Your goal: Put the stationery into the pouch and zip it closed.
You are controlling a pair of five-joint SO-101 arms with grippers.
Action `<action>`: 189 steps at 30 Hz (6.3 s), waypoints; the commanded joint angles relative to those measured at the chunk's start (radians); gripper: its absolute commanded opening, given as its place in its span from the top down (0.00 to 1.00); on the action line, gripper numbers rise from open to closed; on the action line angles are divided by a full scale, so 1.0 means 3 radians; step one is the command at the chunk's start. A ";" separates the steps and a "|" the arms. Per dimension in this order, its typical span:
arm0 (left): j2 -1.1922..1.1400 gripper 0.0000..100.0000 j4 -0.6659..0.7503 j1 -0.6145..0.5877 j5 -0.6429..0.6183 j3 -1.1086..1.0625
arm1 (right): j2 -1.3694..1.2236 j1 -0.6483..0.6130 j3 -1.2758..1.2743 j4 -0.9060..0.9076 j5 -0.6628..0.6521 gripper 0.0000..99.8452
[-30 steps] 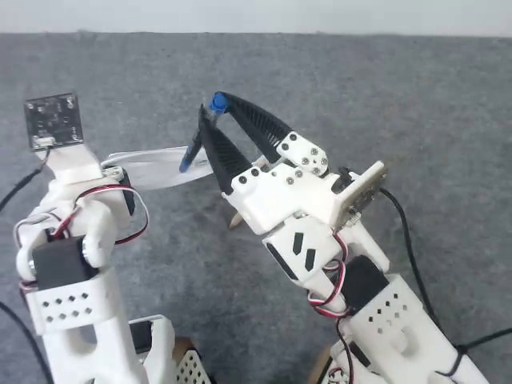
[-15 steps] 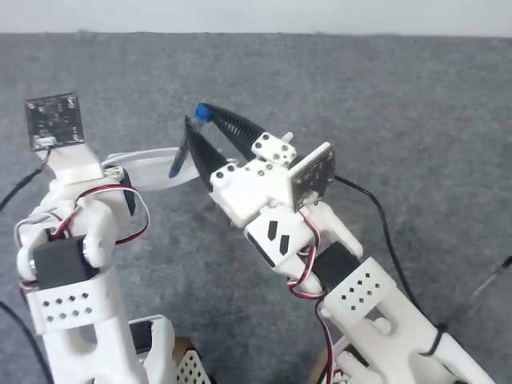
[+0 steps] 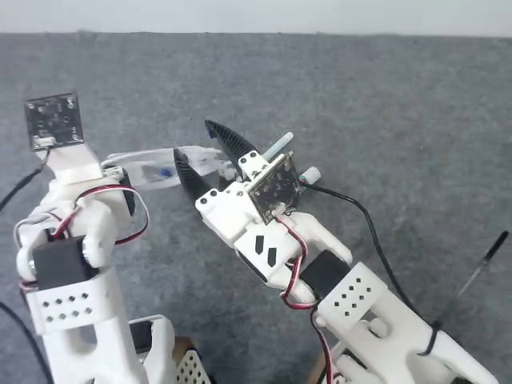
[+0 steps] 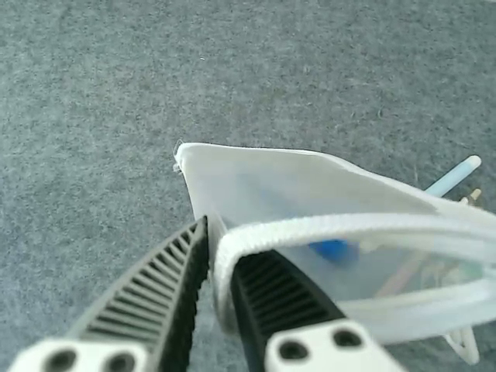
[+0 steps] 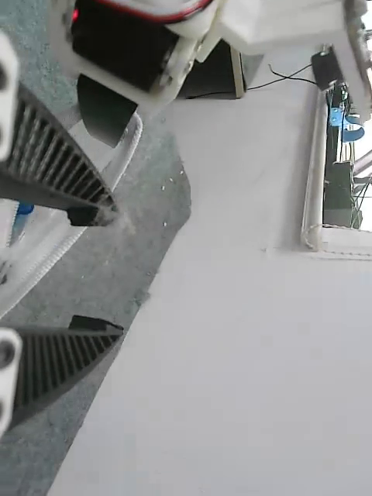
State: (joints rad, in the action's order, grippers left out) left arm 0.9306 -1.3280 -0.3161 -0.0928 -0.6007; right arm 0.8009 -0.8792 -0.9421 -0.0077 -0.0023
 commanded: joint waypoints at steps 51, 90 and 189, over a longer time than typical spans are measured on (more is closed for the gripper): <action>0.0061 0.99 0.0317 -0.0256 -0.0061 -0.0049 | -0.3066 0.1721 0.3048 0.3705 0.1887 0.84; 0.0061 0.99 0.0317 -0.0245 -0.0061 -0.0079 | -0.4749 0.1798 0.4296 0.3956 0.1908 0.97; -0.1064 0.99 -0.0138 -0.0225 -0.0072 0.0933 | -0.0064 -0.0141 0.0716 -0.0708 0.0169 0.99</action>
State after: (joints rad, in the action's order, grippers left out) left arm 0.6268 -1.3648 -0.3913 -0.0928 -0.3567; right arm 0.7549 -0.9083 -0.7411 -0.1611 0.0683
